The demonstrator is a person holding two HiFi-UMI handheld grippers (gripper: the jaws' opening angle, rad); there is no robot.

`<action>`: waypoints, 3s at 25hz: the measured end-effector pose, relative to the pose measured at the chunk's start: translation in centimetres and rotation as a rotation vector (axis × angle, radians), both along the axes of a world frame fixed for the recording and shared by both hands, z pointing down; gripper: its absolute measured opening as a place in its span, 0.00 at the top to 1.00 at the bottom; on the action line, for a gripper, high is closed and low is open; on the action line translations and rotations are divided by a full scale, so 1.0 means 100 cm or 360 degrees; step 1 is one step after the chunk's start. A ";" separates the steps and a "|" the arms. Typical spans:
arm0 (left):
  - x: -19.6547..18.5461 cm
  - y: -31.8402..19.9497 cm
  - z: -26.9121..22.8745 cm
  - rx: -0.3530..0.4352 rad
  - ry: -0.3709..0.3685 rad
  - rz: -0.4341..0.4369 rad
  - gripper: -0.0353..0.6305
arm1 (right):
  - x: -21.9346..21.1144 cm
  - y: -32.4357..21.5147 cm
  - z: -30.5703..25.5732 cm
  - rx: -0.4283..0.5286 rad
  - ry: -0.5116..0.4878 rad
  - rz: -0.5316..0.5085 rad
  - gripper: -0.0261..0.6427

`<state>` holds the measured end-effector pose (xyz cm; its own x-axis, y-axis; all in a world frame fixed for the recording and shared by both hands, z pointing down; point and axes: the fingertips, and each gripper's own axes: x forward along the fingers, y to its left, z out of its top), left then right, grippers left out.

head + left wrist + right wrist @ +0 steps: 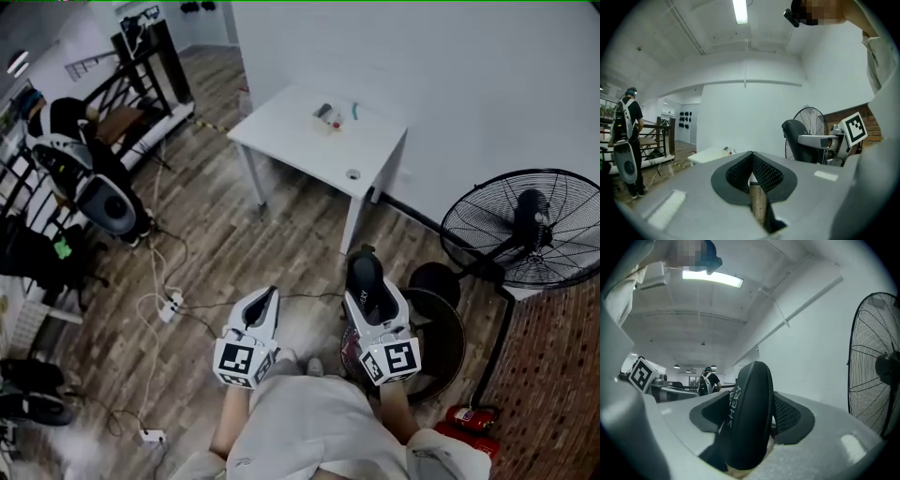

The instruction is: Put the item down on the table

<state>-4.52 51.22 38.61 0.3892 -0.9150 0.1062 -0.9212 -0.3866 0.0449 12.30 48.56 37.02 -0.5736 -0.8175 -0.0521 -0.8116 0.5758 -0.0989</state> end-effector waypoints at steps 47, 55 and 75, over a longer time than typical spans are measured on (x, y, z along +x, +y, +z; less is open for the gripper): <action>-0.110 -0.269 0.015 -0.0002 0.0067 0.0267 0.92 | -0.132 -0.239 0.019 -0.0090 0.0112 0.0212 0.54; -0.106 -0.315 0.013 0.0035 0.0033 0.0285 0.92 | -0.130 -0.287 0.020 -0.0078 0.0086 0.0209 0.54; -0.058 -0.471 0.004 -0.0030 -0.0029 0.0217 0.92 | -0.097 -0.449 0.018 -0.0122 0.0037 0.0080 0.54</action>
